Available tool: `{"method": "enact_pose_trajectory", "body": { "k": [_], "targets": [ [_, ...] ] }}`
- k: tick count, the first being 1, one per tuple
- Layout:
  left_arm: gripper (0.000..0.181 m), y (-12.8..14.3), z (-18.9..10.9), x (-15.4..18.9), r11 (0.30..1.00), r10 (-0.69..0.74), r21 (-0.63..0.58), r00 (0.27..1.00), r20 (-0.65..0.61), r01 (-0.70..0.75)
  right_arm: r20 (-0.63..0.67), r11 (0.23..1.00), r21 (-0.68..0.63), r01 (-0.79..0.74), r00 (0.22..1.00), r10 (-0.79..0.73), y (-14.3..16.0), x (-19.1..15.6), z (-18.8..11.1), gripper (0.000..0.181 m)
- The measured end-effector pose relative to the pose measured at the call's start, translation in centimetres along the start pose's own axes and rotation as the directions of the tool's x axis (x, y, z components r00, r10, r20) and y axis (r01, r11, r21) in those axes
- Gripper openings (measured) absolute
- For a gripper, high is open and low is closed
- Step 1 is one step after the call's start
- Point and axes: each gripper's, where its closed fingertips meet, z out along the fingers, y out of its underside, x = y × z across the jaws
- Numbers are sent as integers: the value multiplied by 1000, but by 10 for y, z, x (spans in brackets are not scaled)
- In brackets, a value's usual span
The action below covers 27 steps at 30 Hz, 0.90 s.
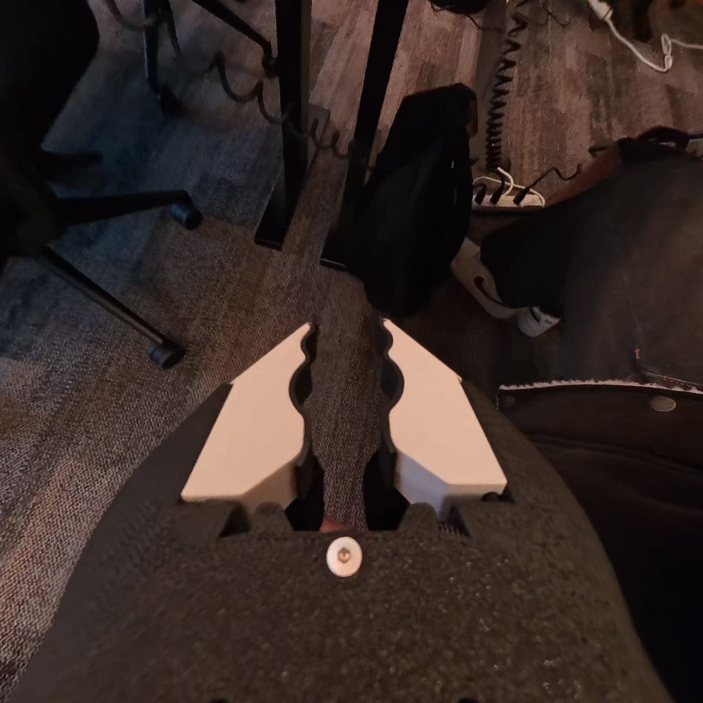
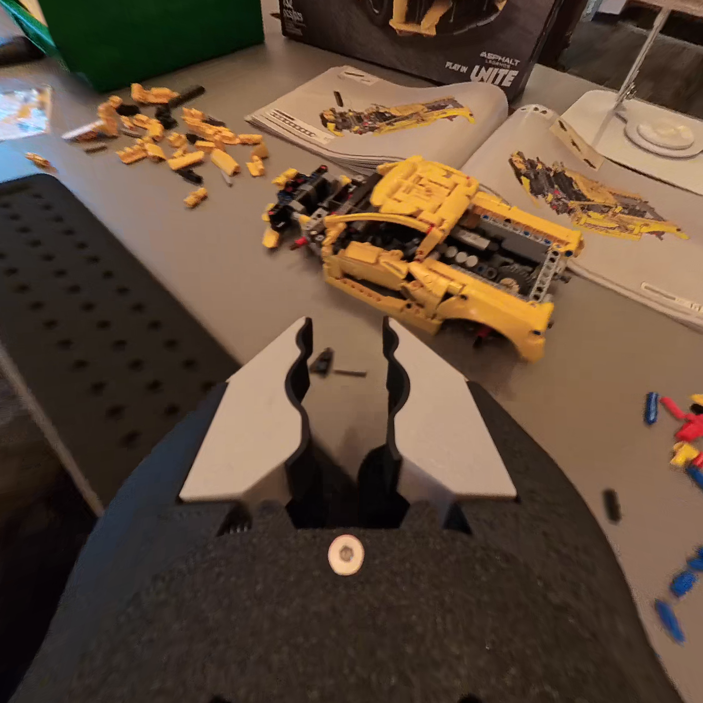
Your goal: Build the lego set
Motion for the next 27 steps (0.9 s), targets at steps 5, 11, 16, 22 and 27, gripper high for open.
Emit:
{"method": "enact_pose_trajectory", "body": {
  "k": [5, 11, 16, 22, 27],
  "targets": [
    [32, 42, -2, -14, 998, -35, -52, 998, -42, 33, 9, 999, -16, -48, 999, 48, 24, -50, -31, 37],
    [32, 72, -30, -48, 996, -5, -94, 999, 42, 9, 43, 998, 1, -62, 997, 62, 27, -103, -52, 36],
    [32, 94, -76, -82, 994, -67, -73, 985, 156, 80, 144, 999, 4, 51, 988, -51, 14, -160, -33, 38],
    [32, 139, -156, -111, 983, -143, -62, 937, 318, 172, 314, 991, 45, 123, 940, -131, -12, -232, -1, 39],
    [32, 188, -224, -118, 971, -180, -71, 888, 423, 230, 401, 985, 46, 165, 900, -170, -21, -284, 21, 39]
  ]
}}
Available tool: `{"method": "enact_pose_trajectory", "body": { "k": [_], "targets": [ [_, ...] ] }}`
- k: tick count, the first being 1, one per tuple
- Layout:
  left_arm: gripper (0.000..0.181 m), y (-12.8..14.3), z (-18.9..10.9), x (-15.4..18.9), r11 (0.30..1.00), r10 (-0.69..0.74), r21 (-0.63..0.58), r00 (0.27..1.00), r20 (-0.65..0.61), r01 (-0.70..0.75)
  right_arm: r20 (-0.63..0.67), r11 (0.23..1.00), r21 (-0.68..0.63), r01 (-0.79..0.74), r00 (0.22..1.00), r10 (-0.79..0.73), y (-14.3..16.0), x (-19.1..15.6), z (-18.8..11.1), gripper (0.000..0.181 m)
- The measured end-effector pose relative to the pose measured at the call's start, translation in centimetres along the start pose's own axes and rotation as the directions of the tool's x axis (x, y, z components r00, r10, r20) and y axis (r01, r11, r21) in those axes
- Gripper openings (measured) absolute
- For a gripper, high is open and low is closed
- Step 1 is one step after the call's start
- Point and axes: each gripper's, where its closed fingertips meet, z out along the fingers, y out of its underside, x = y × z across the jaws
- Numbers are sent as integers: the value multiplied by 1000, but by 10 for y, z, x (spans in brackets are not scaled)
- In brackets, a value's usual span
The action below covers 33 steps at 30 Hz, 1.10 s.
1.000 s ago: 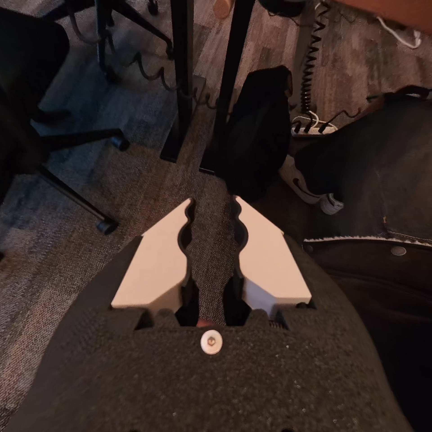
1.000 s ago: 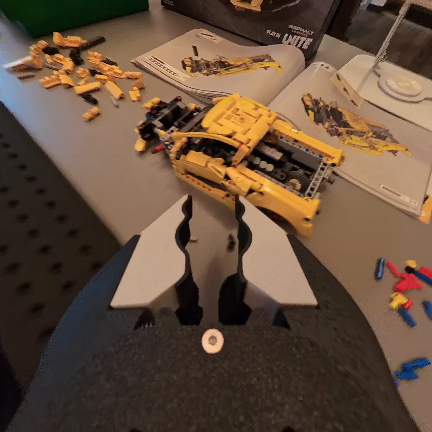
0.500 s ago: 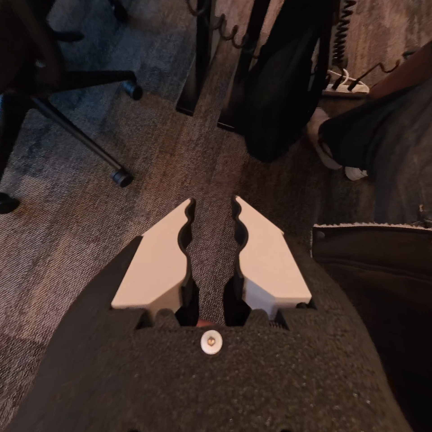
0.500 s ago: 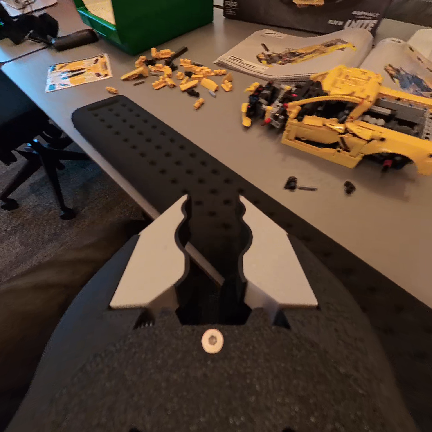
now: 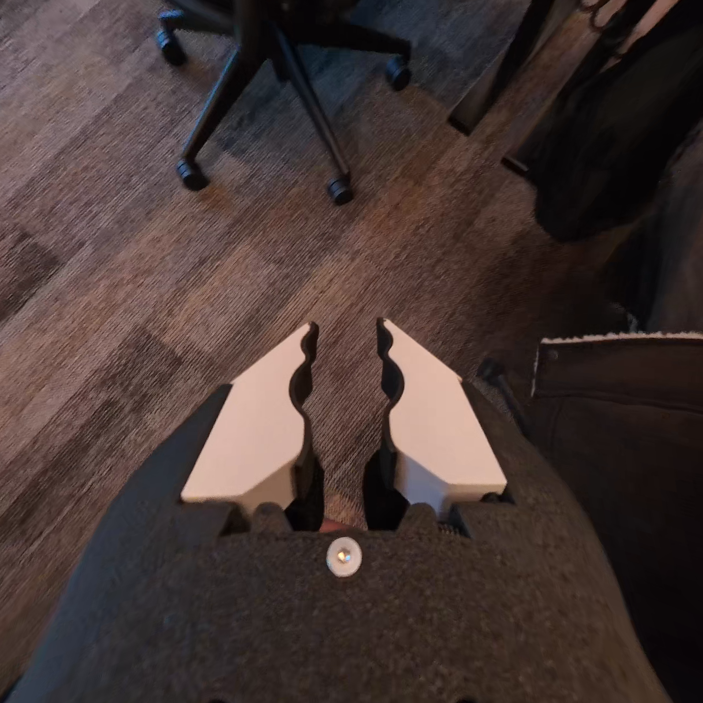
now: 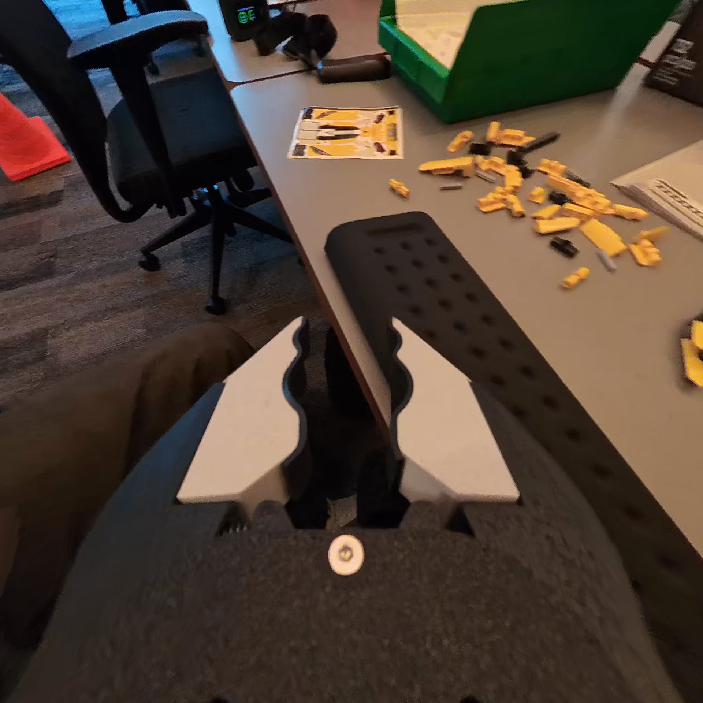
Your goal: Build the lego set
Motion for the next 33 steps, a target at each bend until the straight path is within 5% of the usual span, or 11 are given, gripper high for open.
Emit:
{"method": "enact_pose_trajectory", "body": {
  "k": [9, 19, 24, 29, 33],
  "targets": [
    [29, 95, -105, -86, 983, -135, -100, 973, 185, 155, 148, 996, -46, 79, 986, -71, -5, -82, 68, 39],
    [29, 163, -150, -119, 960, -201, -129, 932, 303, 249, 255, 985, -55, 163, 956, -144, -28, -147, 115, 39],
    [29, 166, -132, -112, 953, -241, -122, 936, 256, 278, 259, 982, -63, 179, 953, -157, -26, -157, 121, 41],
    [29, 162, -65, -59, 912, -378, -157, 925, 38, 379, 199, 993, -31, 116, 974, -108, -19, -148, 111, 48],
    [29, 114, -8, 0, 883, -447, -238, 878, -168, 404, 105, 993, 0, 119, 987, -118, -8, -120, 89, 49]
  ]
}}
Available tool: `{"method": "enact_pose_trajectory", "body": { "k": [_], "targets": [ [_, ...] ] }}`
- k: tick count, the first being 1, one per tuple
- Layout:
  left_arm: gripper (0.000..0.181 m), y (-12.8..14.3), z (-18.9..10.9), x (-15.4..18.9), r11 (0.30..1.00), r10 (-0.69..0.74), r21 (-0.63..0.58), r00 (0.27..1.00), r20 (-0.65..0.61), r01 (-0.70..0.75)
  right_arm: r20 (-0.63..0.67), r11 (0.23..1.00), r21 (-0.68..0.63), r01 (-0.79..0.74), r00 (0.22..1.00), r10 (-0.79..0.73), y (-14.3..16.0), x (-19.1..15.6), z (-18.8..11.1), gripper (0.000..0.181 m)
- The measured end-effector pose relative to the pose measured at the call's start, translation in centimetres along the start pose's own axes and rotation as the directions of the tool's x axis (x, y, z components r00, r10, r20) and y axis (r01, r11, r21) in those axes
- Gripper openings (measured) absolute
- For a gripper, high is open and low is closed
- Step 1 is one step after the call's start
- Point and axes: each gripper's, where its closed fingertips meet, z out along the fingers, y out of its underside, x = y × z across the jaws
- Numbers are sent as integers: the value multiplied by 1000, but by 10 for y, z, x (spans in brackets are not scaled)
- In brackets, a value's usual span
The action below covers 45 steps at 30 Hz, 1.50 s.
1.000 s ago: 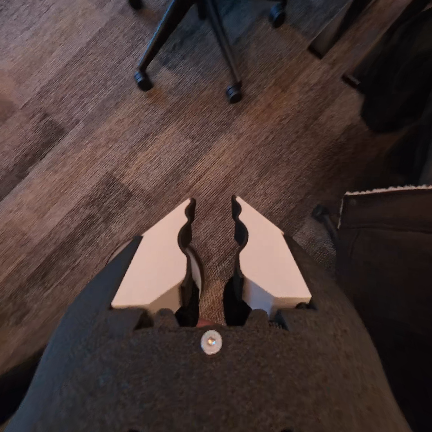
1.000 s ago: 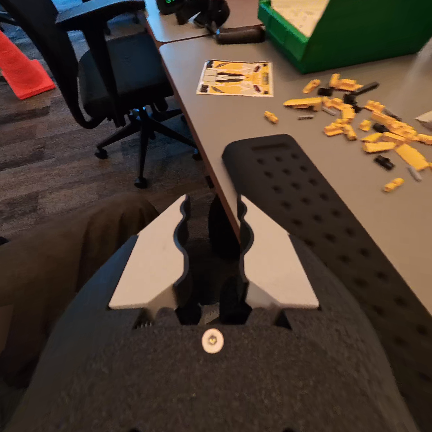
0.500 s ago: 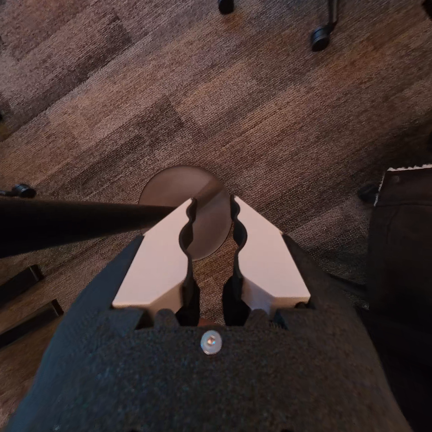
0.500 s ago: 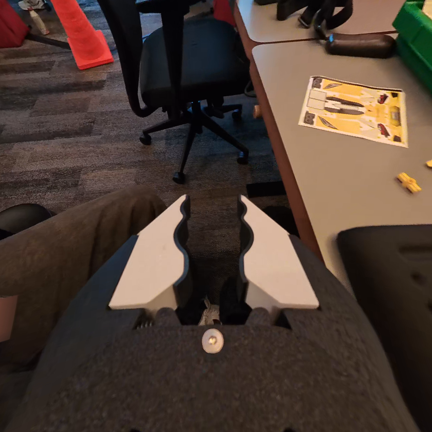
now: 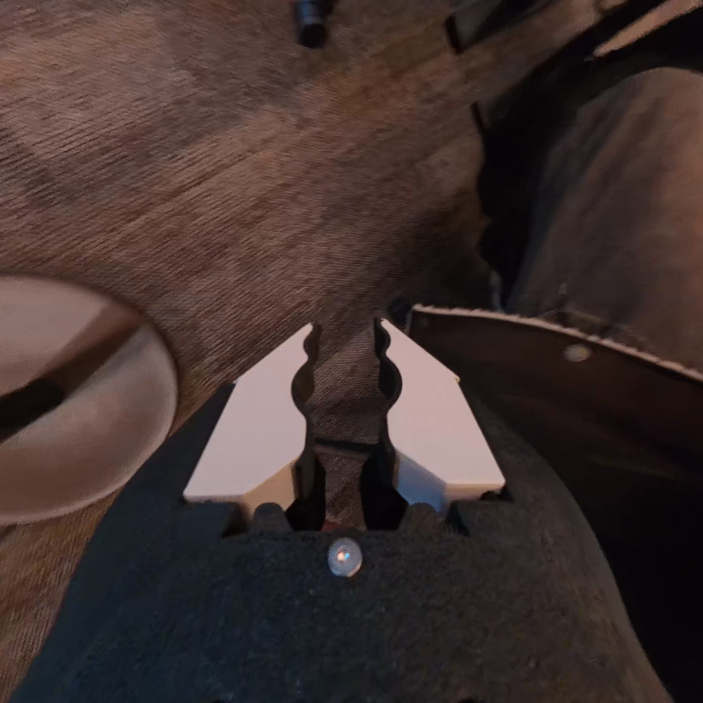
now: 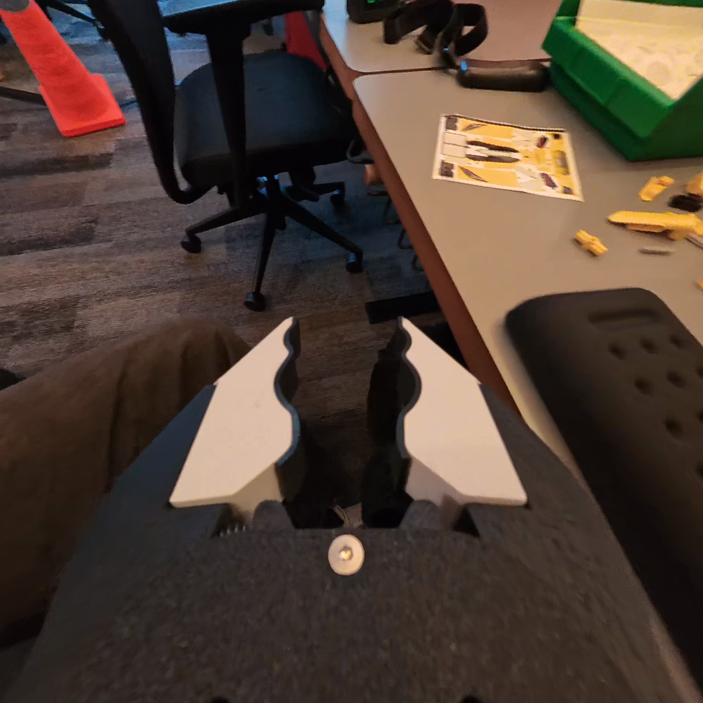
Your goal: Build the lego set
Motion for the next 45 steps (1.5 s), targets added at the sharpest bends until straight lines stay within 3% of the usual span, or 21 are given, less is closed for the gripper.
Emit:
{"method": "enact_pose_trajectory", "body": {
  "k": [5, 10, 17, 22, 27, 30, 33, 36, 37, 40, 43, 45],
  "targets": [
    [29, -75, 59, 74, 972, 232, -36, 972, -26, -233, -134, 1000, -10, -14, 991, 13, 6, 54, -34, 51],
    [29, -148, 117, 187, 945, 322, -9, 932, -166, -328, -178, 1000, -15, 0, 984, -3, 3, 111, -52, 53],
    [30, -199, 182, 372, 842, 526, 65, 788, -319, -536, -207, 993, -57, -105, 974, 91, 23, 196, -83, 62],
    [31, -212, 202, 506, 725, 681, 222, 627, -379, -652, -209, 990, -76, -119, 973, 101, 38, 242, -123, 57],
    [32, -213, 206, 619, 653, 754, 382, 516, -406, -654, -214, 984, -92, -151, 968, 129, 66, 284, -174, 55],
    [31, -207, 207, 682, 586, 806, 466, 420, -417, -663, -234, 984, -79, -162, 962, 139, 82, 311, -205, 54],
    [32, -206, 214, 727, 532, 841, 482, 372, -392, -696, -247, 977, -8, -212, 947, 204, 89, 335, -233, 51],
    [32, -207, 220, 767, 557, 821, 464, 377, -428, -689, -271, 960, 77, -270, 921, 281, 94, 358, -255, 53],
    [32, -207, 224, 779, 572, 809, 455, 381, -447, -682, -320, 952, 133, -276, 897, 305, 94, 372, -263, 61],
    [31, -208, 245, 801, 576, 799, 393, 393, -454, -717, -344, 896, 319, -308, 844, 412, 88, 390, -289, 56],
    [31, -229, 273, 815, 573, 815, 372, 459, -354, -730, -424, 874, 388, -292, 786, 451, 98, 406, -311, 55],
    [31, -242, 288, 824, 615, 788, 355, 531, -312, -704, -431, 854, 426, -298, 764, 481, 99, 410, -319, 55]
  ]
}}
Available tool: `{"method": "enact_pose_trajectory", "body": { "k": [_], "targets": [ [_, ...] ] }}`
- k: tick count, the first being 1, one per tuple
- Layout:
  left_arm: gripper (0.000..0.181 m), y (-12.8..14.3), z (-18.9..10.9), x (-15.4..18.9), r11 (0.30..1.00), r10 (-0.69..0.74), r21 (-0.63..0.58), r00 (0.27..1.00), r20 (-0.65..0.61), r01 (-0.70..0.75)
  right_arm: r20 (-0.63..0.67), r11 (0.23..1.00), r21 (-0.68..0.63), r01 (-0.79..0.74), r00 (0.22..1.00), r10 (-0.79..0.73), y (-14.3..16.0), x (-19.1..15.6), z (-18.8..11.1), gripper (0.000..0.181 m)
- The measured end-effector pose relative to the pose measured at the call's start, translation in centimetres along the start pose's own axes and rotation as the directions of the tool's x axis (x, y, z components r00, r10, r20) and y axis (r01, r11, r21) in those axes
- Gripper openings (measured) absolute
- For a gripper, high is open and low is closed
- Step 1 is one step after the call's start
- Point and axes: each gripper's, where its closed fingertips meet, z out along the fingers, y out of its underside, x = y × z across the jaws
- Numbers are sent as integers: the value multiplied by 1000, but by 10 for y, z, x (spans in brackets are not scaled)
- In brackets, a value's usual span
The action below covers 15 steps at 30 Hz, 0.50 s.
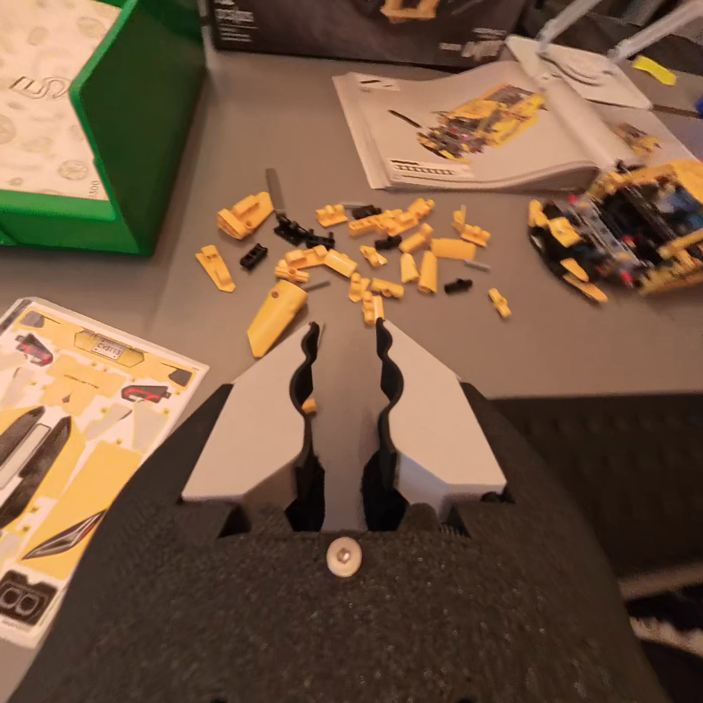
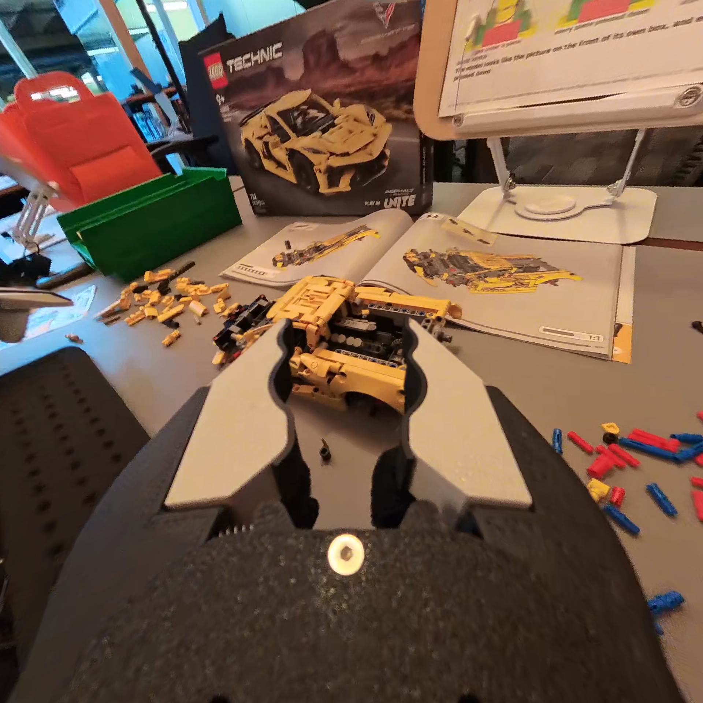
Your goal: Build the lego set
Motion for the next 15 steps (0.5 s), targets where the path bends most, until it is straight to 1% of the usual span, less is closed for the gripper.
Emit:
{"method": "enact_pose_trajectory", "body": {
  "k": [2, 3, 4, 5, 7, 10, 12, 13, 15],
  "targets": [
    [31, -3, 15, -8, 999, -47, -14, 997, 59, 48, 1, 1000, 23, 5, 1000, -5, 2, 0, -1, 53],
    [31, -5, 21, -10, 998, -59, -12, 995, 75, 60, -4, 999, 21, 29, 1000, -29, 8, 1, 0, 50],
    [31, -6, 26, -11, 998, -63, -8, 994, 86, 64, -11, 999, 0, 45, 999, -45, 15, 2, 3, 51],
    [31, -8, 30, -11, 998, -59, -2, 993, 97, 60, 13, 999, -32, 43, 999, -42, 18, -1, 5, 55],
    [31, -8, 34, -15, 1000, -20, -9, 992, 128, 21, 44, 998, 11, 64, 997, -65, 11, -10, 4, 52],
    [31, -10, 31, -33, 999, 38, -14, 974, 222, -36, 32, 990, 5, 138, 990, -139, 12, -15, 4, 51],
    [31, -13, 24, -46, 999, 39, -12, 959, 280, -37, 44, 986, -9, 166, 985, -166, 15, -19, 6, 50],
    [30, -9, 19, -57, 999, 34, -34, 943, 331, -24, 47, 985, -15, 172, 984, -171, 16, -20, 7, 49],
    [17, 7, 5, -83, 993, 48, -116, 903, 428, 2, 53, 986, -15, 167, 985, -166, 16, -20, 7, 49]
  ]
}}
